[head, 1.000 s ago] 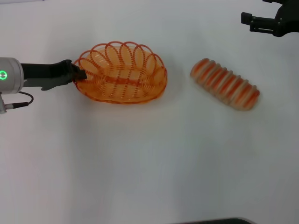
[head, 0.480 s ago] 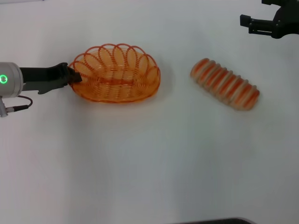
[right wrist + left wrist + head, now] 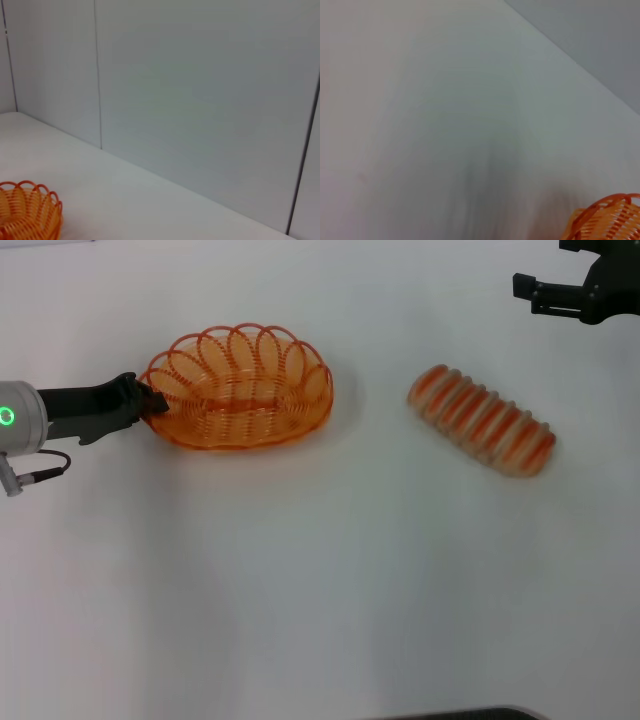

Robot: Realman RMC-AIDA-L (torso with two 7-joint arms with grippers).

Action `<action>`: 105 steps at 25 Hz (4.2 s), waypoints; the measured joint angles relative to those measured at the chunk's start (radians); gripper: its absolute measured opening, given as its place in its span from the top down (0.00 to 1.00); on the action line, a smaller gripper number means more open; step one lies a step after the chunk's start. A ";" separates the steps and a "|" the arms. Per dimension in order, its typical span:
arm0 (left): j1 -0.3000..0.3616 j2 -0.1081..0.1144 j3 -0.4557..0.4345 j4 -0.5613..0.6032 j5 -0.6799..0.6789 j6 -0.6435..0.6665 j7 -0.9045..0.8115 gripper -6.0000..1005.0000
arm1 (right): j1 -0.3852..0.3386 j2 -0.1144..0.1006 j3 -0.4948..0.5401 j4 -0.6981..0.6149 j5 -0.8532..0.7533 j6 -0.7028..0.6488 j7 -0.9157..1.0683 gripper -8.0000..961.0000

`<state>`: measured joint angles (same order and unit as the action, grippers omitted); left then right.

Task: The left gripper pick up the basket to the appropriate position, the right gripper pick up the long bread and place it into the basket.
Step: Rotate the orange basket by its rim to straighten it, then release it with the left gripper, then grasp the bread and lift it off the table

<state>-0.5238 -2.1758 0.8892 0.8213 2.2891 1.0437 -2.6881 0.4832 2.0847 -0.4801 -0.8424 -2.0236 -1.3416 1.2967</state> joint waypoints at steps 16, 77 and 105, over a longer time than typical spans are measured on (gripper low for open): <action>0.013 0.003 0.017 -0.008 -0.043 -0.030 0.018 0.90 | 0.000 0.000 -0.021 0.000 0.000 0.001 -0.001 0.03; -0.063 0.163 -0.212 0.157 0.016 0.479 0.584 0.14 | 0.057 -0.123 -0.130 -0.009 -0.027 -0.094 0.612 0.03; 0.032 0.111 -0.228 0.325 0.009 0.788 1.008 0.15 | 0.361 -0.129 -0.333 0.006 -0.689 -0.274 1.174 0.03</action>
<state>-0.4919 -2.0644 0.6609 1.1461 2.2978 1.8312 -1.6797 0.8437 1.9561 -0.8126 -0.8363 -2.7129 -1.6159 2.4708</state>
